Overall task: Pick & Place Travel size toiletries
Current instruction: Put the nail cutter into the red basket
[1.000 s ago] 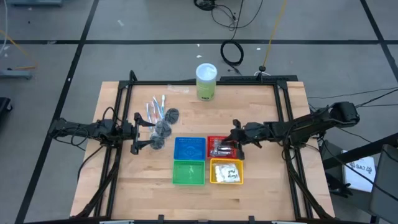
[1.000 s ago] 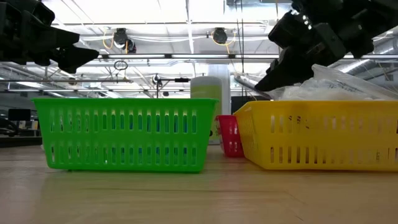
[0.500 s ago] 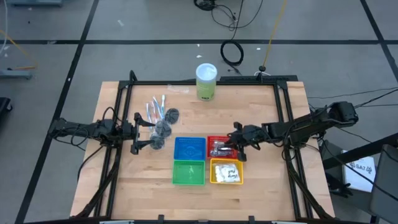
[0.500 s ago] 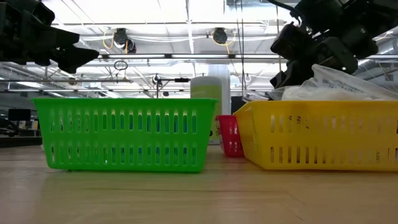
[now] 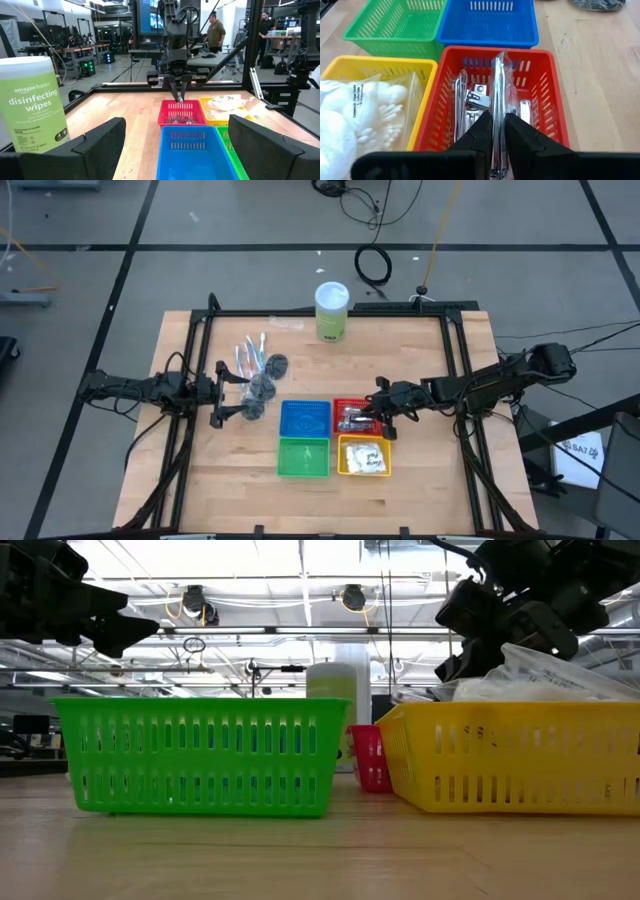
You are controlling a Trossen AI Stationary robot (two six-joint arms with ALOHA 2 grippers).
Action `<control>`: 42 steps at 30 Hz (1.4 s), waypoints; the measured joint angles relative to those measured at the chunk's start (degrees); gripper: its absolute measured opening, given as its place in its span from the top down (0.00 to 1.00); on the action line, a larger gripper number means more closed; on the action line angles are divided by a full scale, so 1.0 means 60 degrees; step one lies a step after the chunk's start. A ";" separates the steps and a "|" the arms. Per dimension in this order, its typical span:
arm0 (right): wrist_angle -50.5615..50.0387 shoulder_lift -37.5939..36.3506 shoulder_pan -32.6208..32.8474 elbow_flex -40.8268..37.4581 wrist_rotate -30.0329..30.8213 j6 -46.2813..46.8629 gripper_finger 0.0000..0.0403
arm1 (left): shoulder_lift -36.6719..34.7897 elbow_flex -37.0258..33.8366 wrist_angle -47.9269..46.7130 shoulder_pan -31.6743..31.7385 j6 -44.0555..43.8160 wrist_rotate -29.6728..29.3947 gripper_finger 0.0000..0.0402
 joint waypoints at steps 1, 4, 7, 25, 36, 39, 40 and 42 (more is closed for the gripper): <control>-0.0033 0.0000 0.0000 0.0000 0.0000 0.0000 0.92 | 0.0000 0.0000 0.0000 0.0003 0.0000 -0.0004 0.14; -0.0183 0.0000 0.0000 -0.0002 0.0000 0.0010 0.92 | 0.0003 0.0000 0.0000 0.0000 0.0000 0.0000 0.14; -0.0176 0.0000 0.0000 -0.0004 0.0000 0.0010 0.92 | 0.0004 0.0000 0.0000 0.0002 0.0000 -0.0002 0.14; -0.0254 0.0000 0.0000 -0.0007 0.0000 0.0004 0.92 | 0.0004 0.0000 0.0000 0.0002 0.0000 -0.0002 0.14; -0.0395 0.0000 0.0000 -0.0007 -0.0025 0.0004 0.93 | 0.0004 0.0000 0.0000 0.0000 0.0000 0.0000 0.14; -0.0389 0.0000 0.0000 -0.0007 -0.0025 0.0049 0.92 | 0.0004 0.0000 0.0003 0.0003 0.0000 0.0000 0.14; -0.0388 0.0000 0.0000 -0.0008 -0.0025 0.0058 0.92 | 0.0004 0.0000 0.0003 0.0003 0.0000 0.0000 0.14; -0.0389 0.0000 0.0000 -0.0007 -0.0025 0.0066 0.92 | 0.0004 0.0000 0.0001 0.0003 0.0000 -0.0002 0.14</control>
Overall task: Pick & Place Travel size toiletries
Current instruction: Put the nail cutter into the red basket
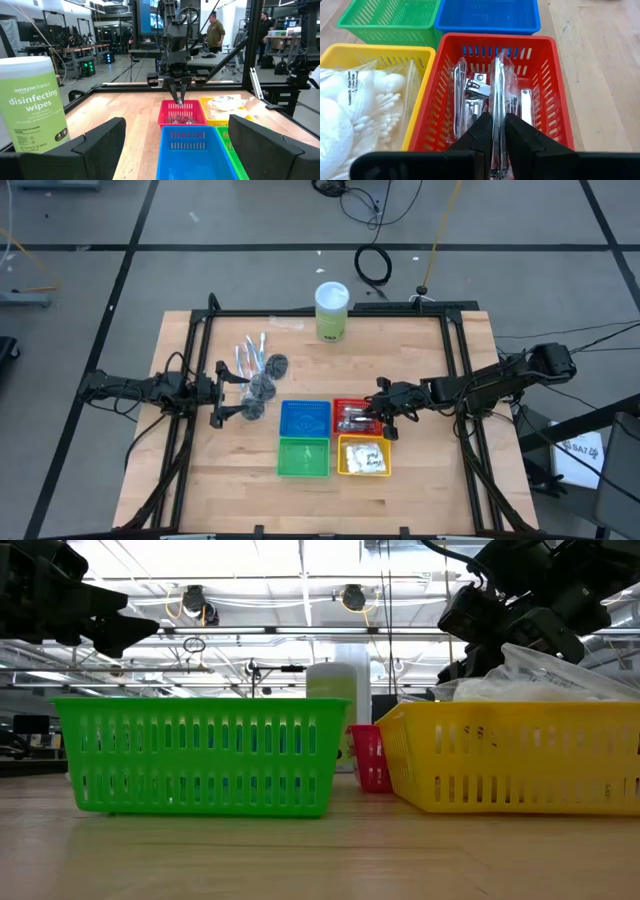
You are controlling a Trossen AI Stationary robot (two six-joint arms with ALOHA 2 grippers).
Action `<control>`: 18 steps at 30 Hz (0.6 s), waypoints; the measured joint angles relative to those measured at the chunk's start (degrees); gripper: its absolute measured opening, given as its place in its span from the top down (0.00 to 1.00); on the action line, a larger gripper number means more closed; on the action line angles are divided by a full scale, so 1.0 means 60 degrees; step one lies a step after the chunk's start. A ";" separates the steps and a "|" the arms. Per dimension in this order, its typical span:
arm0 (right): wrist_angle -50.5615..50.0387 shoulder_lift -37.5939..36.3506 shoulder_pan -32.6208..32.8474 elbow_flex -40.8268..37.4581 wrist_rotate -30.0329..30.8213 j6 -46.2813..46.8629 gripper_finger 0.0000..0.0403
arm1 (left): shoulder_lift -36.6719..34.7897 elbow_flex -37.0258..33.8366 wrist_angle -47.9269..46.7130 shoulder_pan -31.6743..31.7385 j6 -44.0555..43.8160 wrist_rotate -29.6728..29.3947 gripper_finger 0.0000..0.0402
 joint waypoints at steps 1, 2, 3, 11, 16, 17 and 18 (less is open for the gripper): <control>0.0001 0.0000 0.0000 0.0000 -0.0001 0.0000 0.92 | -0.0002 0.0000 -0.0001 -0.0002 0.0000 -0.0001 0.14; 0.0001 0.0000 0.0000 0.0000 -0.0004 0.0000 0.92 | -0.0002 0.0000 0.0000 0.0000 0.0000 0.0001 0.14; 0.0001 0.0000 0.0000 0.0000 -0.0004 0.0000 0.92 | 0.0000 0.0000 0.0002 0.0000 0.0000 -0.0001 0.14; 0.0005 0.0000 0.0000 0.0000 0.0010 0.0004 0.90 | -0.0001 0.0000 0.0000 -0.0001 0.0001 0.0002 0.14; 0.0008 0.0000 -0.0001 0.0000 0.0015 -0.0011 0.89 | -0.0002 0.0000 0.0001 -0.0004 0.0000 0.0002 0.14; 0.0008 0.0000 0.0000 0.0000 0.0015 -0.0011 0.89 | -0.0002 0.0000 0.0000 -0.0004 0.0000 -0.0001 0.14; 0.0008 0.0000 0.0000 0.0000 0.0015 -0.0004 0.89 | 0.0000 0.0000 -0.0001 -0.0003 0.0000 0.0000 0.14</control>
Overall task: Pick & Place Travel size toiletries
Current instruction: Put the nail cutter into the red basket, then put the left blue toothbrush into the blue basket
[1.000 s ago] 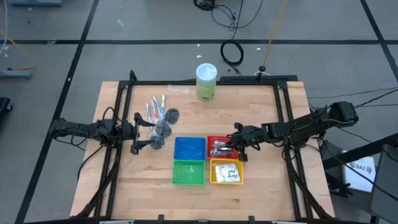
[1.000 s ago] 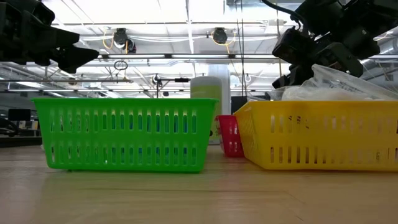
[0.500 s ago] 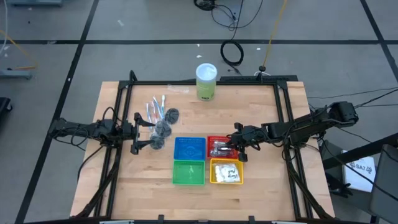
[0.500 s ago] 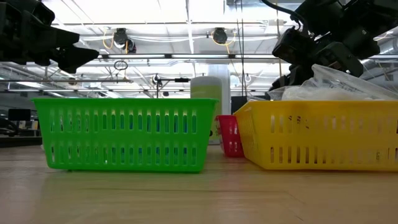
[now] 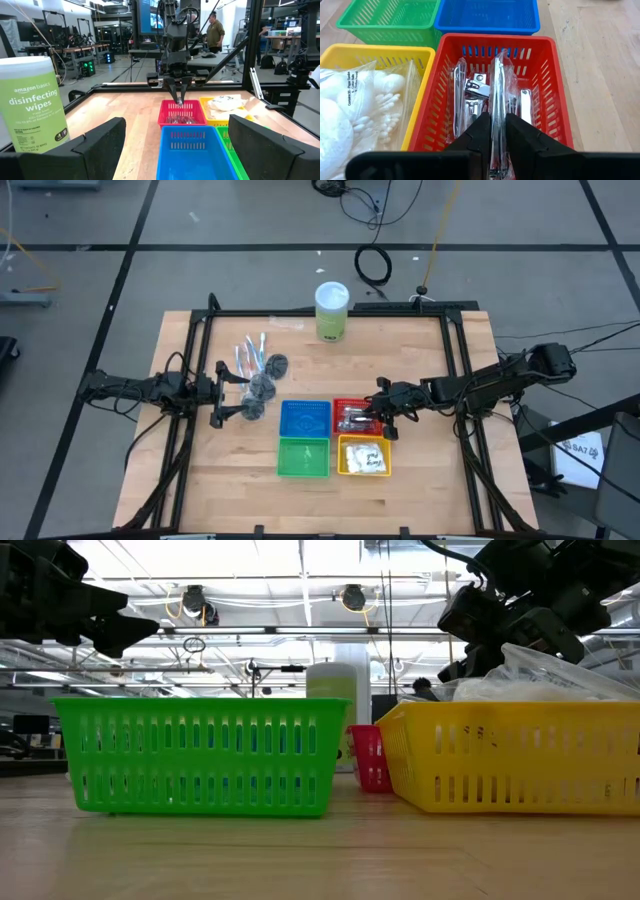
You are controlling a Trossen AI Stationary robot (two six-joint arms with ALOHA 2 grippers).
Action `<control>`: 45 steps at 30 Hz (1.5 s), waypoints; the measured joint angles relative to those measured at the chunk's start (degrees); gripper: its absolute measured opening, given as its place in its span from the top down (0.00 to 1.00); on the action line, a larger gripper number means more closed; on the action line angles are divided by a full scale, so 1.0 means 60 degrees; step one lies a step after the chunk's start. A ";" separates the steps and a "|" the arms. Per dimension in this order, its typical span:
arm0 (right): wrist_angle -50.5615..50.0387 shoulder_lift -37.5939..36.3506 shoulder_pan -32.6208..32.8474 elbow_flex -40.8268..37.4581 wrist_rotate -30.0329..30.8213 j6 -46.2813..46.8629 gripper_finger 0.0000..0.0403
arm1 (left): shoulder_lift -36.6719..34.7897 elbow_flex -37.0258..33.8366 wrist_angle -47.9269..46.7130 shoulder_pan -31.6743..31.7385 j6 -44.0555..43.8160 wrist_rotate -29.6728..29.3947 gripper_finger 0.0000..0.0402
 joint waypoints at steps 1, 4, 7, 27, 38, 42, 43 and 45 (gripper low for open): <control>0.0000 0.0000 0.0000 0.0000 0.0000 0.0007 0.89 | 0.0000 0.0000 0.0003 0.0003 0.0000 0.0002 0.14; 0.0003 0.0000 0.0000 0.0000 0.0000 0.0007 0.88 | 0.0000 0.0000 0.0000 0.0000 0.0000 0.0002 0.14; 0.0004 0.0000 -0.0001 0.0000 0.0004 0.0008 0.85 | -0.0001 0.0000 -0.0001 0.0002 0.0002 0.0002 0.14; 0.0286 -0.0762 -0.0208 -0.0004 0.0025 0.0004 0.72 | 0.0000 0.0000 0.0003 0.0003 0.0000 0.0002 0.14; -0.1117 -0.4269 -0.0489 -0.0004 0.0071 -0.0084 0.72 | 0.0000 0.0000 0.0003 0.0003 0.0000 0.0002 0.14; -0.2225 -0.5454 -0.0521 -0.0112 0.0774 -0.0133 0.72 | -0.0002 0.0000 0.0003 0.0001 0.0000 0.0000 0.14; -0.2389 -0.5715 -0.0521 -0.0223 0.1005 -0.0168 0.73 | 0.0000 0.0000 -0.0001 0.0003 0.0000 0.0002 0.14; -0.2626 -0.6243 -0.0521 -0.0483 0.1595 -0.0243 0.73 | 0.0000 0.0000 0.0000 0.0003 0.0000 -0.0001 0.14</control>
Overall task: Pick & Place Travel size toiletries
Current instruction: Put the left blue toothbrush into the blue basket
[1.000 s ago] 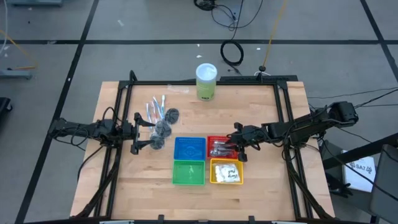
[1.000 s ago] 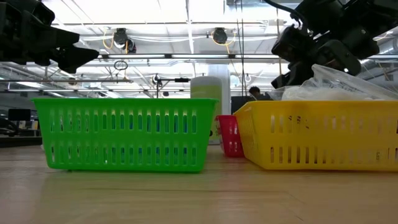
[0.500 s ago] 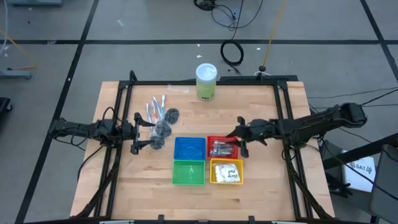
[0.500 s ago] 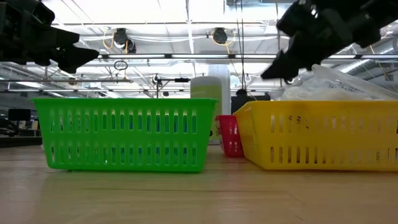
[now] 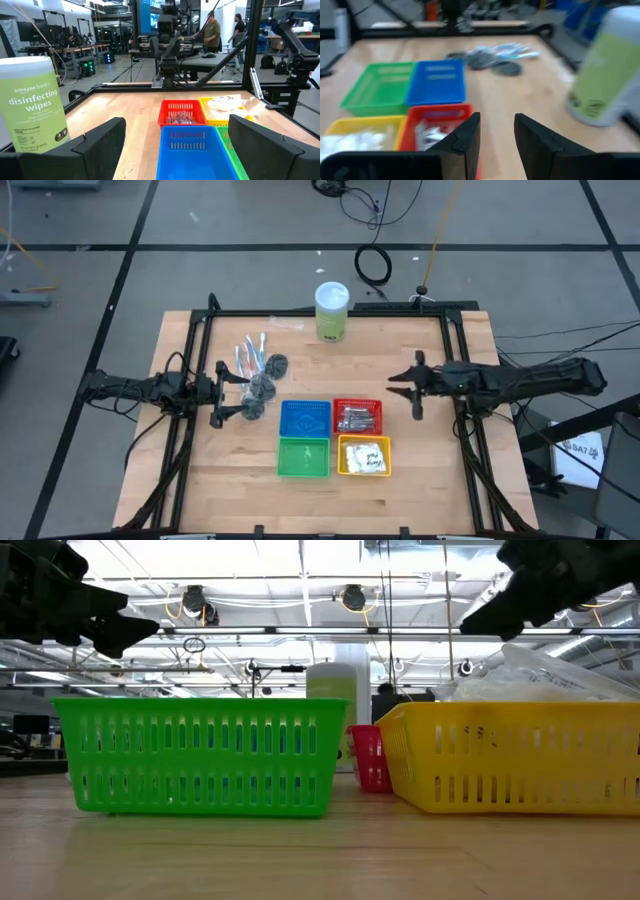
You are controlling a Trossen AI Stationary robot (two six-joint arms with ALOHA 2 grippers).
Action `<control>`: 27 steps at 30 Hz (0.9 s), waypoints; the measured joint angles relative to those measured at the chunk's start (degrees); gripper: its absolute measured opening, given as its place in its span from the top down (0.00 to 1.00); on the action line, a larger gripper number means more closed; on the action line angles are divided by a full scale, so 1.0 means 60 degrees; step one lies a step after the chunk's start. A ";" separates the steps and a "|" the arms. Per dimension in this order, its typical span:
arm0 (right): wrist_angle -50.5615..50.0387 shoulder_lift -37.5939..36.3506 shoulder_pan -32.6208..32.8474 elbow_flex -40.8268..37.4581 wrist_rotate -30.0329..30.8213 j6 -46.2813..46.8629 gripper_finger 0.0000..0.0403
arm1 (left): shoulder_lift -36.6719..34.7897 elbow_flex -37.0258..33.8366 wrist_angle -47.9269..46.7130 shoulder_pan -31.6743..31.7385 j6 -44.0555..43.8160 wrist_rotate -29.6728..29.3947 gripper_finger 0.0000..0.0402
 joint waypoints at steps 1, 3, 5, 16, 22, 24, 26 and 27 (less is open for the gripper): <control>0.0002 -0.0255 0.0000 -0.0131 0.0302 -0.0010 0.73 | -0.0001 0.0000 -0.0001 0.0000 0.0000 0.0001 0.14; 0.0124 -0.0752 -0.0004 -0.0394 0.0802 -0.0012 0.72 | 0.0000 0.0000 0.0000 -0.0003 0.0001 0.0001 0.14; 0.0223 -0.1171 -0.0004 -0.0597 0.1186 0.0000 0.72 | -0.0003 -0.0001 0.0003 -0.0003 0.0000 0.0000 0.14; 0.2312 -0.3161 -0.0004 -0.2341 0.1961 -0.0747 0.72 | 0.0000 0.0000 0.0001 -0.0002 0.0000 0.0002 0.14; 0.2418 -0.4047 -0.0004 -0.2864 0.2092 -0.1044 0.72 | 0.0000 0.0000 0.0001 -0.0003 0.0001 0.0001 0.14; 0.2305 -0.4360 -0.0004 -0.2880 0.2168 -0.1107 0.72 | 0.0000 -0.0001 0.0003 -0.0003 0.0003 0.0000 0.14; 0.2177 -0.4725 -0.0004 -0.2880 0.2168 -0.1233 0.73 | -0.0004 -0.0003 0.0003 0.0000 0.0000 0.0000 0.14; 0.2120 -0.4924 -0.0004 -0.2880 0.2166 -0.1246 0.73 | -0.0004 0.0000 0.0002 0.0000 0.0000 0.0003 0.14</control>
